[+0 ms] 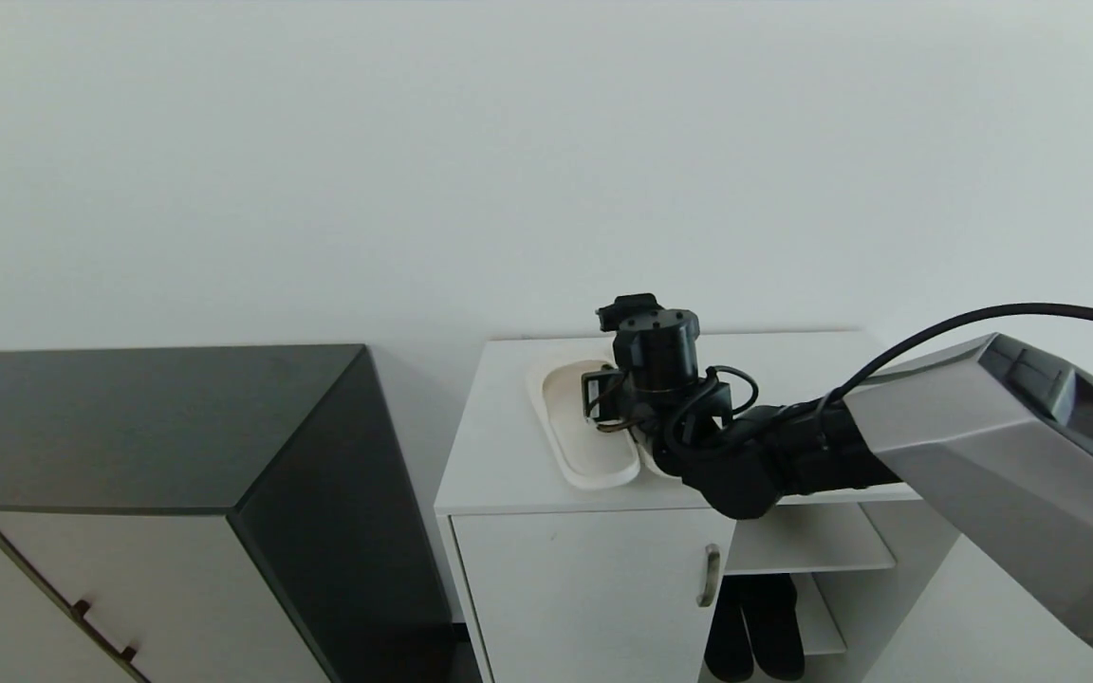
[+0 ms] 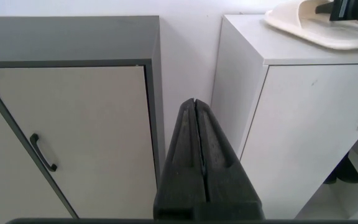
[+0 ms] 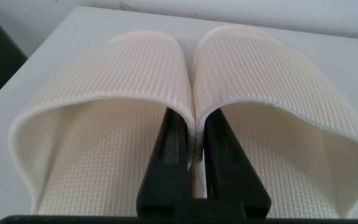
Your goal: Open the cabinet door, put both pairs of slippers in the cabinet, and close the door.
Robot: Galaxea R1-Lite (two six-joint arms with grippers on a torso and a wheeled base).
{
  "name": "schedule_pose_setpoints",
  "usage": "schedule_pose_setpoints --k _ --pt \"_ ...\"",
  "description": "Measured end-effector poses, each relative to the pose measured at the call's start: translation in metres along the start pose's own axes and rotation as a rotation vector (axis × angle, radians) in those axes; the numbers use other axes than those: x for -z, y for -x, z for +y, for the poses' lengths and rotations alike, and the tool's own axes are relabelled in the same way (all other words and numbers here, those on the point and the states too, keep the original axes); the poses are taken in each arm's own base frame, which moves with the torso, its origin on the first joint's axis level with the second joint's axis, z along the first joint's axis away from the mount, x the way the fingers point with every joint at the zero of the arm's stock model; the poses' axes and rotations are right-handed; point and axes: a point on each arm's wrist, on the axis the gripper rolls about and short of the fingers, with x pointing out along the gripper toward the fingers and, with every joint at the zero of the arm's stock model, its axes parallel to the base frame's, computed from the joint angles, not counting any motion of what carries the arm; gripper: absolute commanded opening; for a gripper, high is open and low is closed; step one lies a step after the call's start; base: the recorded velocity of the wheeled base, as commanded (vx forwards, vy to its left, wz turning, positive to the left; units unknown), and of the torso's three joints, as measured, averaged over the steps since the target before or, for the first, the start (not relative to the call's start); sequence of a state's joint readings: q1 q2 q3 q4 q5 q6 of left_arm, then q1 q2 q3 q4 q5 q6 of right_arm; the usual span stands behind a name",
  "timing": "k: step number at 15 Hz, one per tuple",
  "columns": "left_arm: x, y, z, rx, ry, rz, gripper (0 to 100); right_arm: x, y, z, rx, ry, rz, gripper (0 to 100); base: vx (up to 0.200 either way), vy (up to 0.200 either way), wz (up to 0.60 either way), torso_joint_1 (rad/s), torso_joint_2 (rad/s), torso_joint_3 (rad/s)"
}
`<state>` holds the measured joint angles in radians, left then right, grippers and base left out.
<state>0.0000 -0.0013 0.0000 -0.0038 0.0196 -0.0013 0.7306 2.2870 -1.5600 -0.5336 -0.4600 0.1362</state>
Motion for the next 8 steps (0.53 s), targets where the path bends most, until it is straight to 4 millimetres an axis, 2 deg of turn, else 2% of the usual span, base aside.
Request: schedule_pose_setpoints --k 4,8 --pt "0.0 0.0 0.0 0.0 0.0 0.0 0 -0.003 0.036 -0.01 -0.07 0.007 0.039 0 0.0 0.0 0.0 0.0 0.0 0.0" --pt "0.0 0.0 0.0 0.0 0.0 0.0 0 -0.002 0.088 -0.025 -0.147 0.01 0.054 0 0.0 0.0 0.0 0.0 0.0 0.0"
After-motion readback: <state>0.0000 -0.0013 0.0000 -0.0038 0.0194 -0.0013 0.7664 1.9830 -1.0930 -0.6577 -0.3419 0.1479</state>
